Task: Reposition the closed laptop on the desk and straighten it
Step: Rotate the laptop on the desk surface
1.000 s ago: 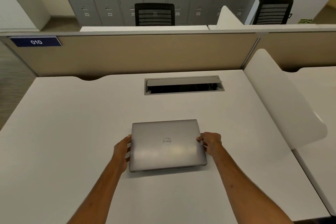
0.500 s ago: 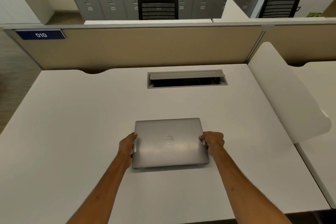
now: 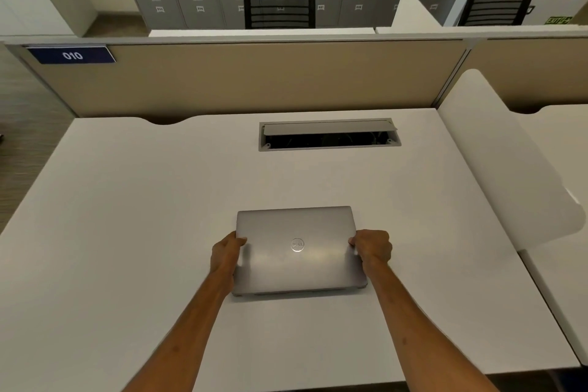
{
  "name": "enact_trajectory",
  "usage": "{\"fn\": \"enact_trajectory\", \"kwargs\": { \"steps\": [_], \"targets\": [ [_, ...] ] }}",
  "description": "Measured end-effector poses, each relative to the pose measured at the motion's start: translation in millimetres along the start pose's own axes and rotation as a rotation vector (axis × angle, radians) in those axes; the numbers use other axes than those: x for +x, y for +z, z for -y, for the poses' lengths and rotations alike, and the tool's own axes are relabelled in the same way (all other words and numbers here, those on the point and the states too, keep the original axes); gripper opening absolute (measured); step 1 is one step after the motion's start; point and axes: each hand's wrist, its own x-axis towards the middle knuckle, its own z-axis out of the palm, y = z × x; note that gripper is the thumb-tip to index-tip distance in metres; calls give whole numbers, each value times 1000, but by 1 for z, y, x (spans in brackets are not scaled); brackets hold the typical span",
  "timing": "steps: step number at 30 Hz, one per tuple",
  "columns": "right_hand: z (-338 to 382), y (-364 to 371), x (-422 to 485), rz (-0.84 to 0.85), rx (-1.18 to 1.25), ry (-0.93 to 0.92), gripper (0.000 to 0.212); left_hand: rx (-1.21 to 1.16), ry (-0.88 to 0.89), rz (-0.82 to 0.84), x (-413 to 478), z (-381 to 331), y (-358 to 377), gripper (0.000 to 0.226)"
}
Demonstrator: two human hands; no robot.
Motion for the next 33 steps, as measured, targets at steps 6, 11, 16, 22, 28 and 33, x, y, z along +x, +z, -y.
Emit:
{"fn": "enact_trajectory", "kwargs": {
  "steps": [6, 11, 16, 22, 28, 33],
  "targets": [
    [-2, 0, -5, -17, 0, -69, 30, 42, 36, -3, 2, 5, -1, 30],
    [-5, 0, -7, -13, 15, -121, 33, 54, 22, -9, 8, 10, -3, 36],
    [5, -2, -4, -12, 13, -40, 9, 38, 22, -14, -4, 5, 0, 28],
    [12, 1, 6, 24, -17, 15, 17, -27, -7, -25, -16, 2, 1, 17],
    [42, 2, 7, 56, -32, -7, 15, -126, -108, -33, -30, 12, -6, 9],
    [55, 16, 20, 80, -107, -13, 35, -235, -151, -25, -43, 30, -5, 31]
  ]
}}
